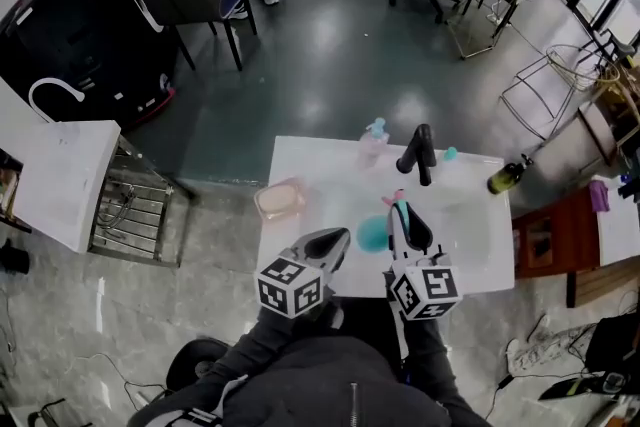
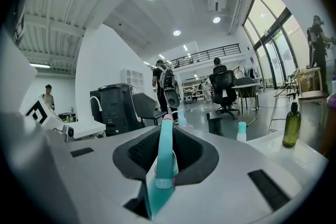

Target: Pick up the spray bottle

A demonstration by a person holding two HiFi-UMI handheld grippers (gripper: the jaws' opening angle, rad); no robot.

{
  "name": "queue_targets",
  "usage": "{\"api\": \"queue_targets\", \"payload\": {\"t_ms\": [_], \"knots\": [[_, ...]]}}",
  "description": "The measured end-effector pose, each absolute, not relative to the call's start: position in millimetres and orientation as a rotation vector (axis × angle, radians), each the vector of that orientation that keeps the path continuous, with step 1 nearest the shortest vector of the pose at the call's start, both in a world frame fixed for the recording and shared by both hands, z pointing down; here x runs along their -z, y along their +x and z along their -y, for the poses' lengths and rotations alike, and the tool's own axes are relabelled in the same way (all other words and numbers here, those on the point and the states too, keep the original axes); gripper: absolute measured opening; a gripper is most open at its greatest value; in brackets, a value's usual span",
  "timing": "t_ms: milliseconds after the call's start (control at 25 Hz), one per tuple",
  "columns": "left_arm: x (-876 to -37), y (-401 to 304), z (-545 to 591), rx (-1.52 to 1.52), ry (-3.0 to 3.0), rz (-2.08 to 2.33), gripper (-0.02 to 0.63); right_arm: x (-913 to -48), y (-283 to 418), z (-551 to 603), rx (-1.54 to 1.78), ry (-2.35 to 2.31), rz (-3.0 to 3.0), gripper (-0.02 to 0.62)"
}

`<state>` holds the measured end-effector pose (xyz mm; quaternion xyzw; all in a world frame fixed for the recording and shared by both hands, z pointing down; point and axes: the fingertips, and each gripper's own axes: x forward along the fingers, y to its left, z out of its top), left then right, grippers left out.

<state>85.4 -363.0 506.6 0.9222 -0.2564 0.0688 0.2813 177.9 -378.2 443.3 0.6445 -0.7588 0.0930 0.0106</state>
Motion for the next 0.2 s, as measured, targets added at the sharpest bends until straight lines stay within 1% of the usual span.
{"api": "queue_targets", "payload": {"t_ms": [200], "knots": [[-507.9,90.5,368.9,-0.174,2.481,0.678,0.007,-442.7,181.7,383.3,-0.284,2.016,2.369,0.063]]}}
